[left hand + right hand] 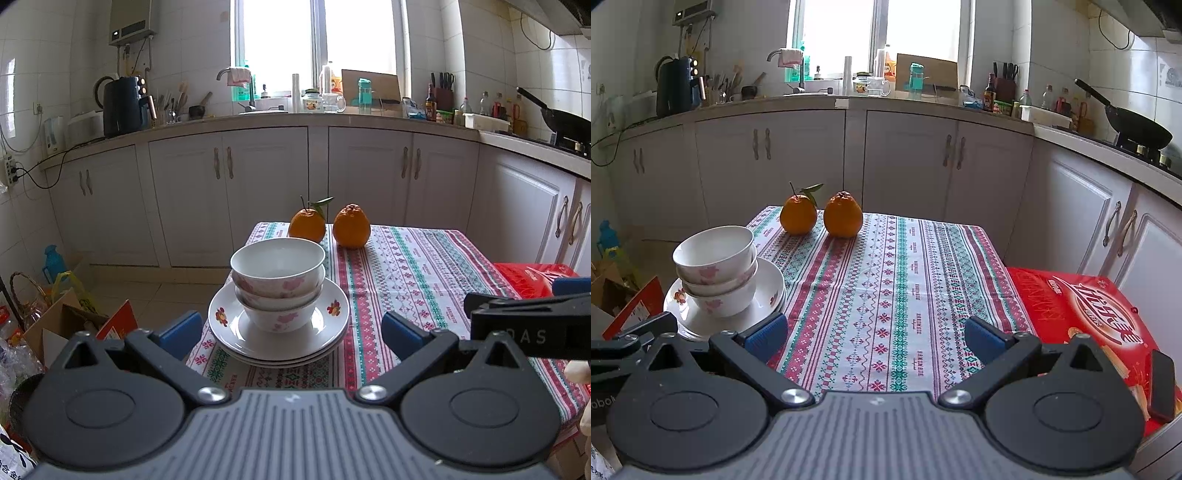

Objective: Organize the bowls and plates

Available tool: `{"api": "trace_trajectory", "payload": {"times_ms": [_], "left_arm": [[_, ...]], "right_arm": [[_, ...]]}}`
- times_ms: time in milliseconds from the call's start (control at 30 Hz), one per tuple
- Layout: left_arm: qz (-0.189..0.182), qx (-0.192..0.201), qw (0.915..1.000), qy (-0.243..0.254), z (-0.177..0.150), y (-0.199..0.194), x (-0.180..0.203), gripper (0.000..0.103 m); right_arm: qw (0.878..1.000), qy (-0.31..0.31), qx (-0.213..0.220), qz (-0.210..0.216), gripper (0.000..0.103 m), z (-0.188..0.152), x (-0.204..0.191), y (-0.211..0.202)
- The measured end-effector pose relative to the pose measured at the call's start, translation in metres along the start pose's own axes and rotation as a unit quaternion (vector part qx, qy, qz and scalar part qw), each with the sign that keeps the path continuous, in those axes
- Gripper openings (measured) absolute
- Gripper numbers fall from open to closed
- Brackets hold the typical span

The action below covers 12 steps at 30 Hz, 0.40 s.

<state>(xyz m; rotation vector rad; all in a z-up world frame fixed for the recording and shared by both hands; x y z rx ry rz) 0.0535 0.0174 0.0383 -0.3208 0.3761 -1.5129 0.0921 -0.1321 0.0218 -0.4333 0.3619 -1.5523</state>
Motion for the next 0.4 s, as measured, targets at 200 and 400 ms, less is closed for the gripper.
{"api": "trace_trajectory", "payload": {"times_ms": [200, 400], "left_arm": [[0.001, -0.002, 1.0000, 0.000, 0.0002, 0.0000, 0.0015, 0.102], [0.001, -0.002, 1.0000, 0.000, 0.0007, 0.0000, 0.0027, 0.102]], "right_arm": [[1.000, -0.001, -0.001, -0.001, 0.103, 0.0001, 0.0004, 0.0011], [1.000, 0.001, -0.001, -0.002, 0.103, -0.0002, 0.0013, 0.0021]]}}
Point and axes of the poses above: each gripper's, at about its wrist camera, not at the fingertips, and y roughly the way its jaws point, x to its right, z to its top, the point moved 2 cm from there along y, roughly the way its jaws point, and after that the axes turned 3 degrees about x, right-handed, at the moved point
